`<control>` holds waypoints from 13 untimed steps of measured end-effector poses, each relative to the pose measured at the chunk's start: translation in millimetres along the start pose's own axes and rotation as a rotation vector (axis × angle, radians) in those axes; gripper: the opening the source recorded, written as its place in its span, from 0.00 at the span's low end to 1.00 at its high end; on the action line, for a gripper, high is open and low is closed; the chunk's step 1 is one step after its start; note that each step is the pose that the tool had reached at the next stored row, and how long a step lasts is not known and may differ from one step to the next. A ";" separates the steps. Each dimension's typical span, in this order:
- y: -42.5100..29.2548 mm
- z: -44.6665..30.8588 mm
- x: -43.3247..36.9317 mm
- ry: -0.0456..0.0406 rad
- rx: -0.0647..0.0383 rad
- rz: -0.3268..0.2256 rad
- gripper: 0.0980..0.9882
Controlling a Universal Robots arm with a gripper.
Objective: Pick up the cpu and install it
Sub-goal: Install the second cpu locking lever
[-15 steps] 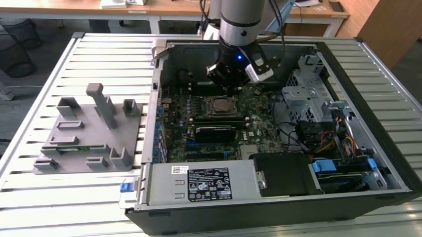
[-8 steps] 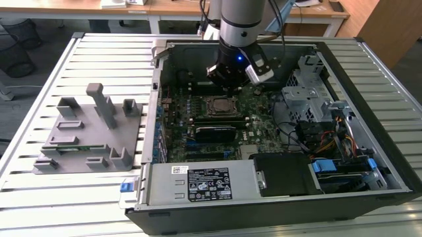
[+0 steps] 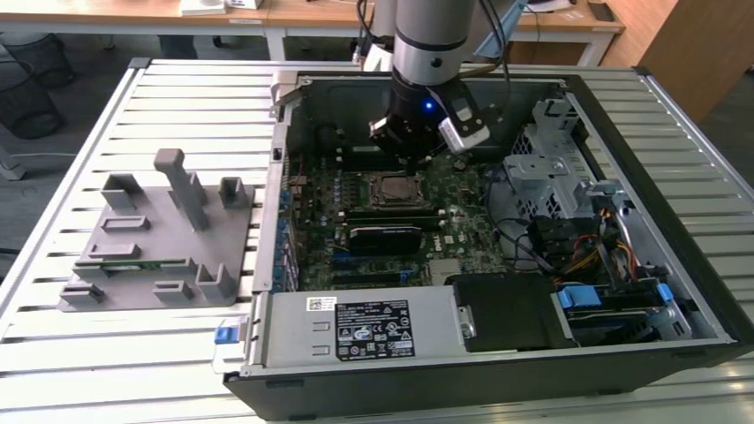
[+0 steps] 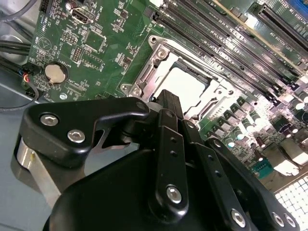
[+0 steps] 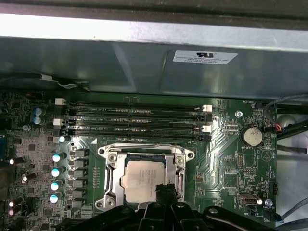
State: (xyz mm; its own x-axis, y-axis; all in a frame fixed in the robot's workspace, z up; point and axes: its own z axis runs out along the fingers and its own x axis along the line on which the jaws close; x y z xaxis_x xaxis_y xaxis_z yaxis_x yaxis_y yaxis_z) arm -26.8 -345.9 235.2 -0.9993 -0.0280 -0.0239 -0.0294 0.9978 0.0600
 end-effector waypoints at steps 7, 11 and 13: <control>-2.4 -0.1 0.1 0.0000 0.000 0.000 0.01; -3.8 -0.2 0.1 0.0000 0.000 0.000 0.01; -4.4 -0.3 0.1 0.0000 0.000 0.000 0.01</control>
State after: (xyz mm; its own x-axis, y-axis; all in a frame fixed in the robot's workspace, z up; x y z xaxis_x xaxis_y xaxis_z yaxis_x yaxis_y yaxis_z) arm -26.8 -350.3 235.2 -0.9993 -0.0280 -0.0239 -0.0294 0.9978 0.0600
